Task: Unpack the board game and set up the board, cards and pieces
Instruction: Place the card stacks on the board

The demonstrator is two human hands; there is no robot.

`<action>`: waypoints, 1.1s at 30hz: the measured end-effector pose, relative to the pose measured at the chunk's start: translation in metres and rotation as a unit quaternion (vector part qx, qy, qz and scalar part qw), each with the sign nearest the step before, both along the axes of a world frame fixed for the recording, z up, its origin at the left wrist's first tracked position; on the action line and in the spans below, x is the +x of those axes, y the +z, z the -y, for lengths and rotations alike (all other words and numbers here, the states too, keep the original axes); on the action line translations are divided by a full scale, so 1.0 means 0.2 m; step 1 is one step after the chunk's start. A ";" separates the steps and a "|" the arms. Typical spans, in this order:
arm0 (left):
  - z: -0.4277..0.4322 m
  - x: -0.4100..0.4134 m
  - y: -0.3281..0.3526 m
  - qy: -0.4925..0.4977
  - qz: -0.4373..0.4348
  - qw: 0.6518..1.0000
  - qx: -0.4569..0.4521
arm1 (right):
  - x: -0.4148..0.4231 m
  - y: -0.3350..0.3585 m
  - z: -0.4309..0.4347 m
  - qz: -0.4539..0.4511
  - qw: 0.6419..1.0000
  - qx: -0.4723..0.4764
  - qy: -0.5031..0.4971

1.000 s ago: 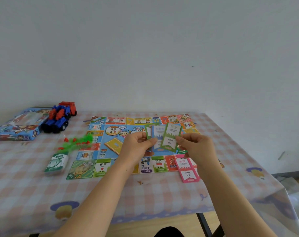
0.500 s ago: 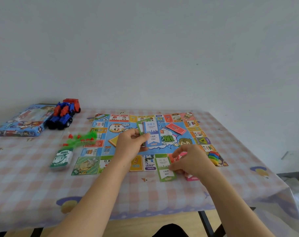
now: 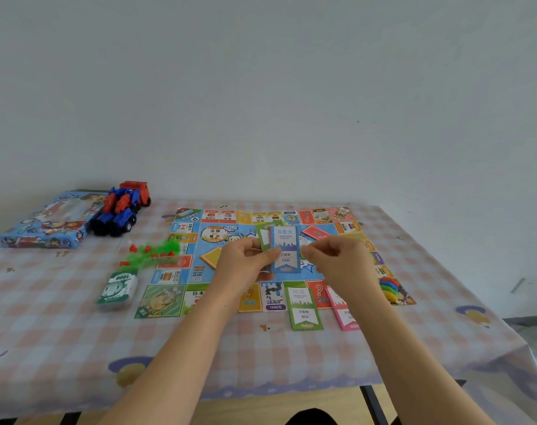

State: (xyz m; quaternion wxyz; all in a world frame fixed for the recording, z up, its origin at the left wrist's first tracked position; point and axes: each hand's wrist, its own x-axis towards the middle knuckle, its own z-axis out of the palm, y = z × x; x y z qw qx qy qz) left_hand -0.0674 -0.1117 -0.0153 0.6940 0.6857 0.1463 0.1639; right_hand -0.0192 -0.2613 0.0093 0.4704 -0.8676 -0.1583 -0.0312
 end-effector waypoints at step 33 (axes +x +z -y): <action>-0.52 -0.29 0.16 0.092 0.060 0.994 0.016 | -0.16 0.16 -0.60 -0.026 0.982 0.141 0.120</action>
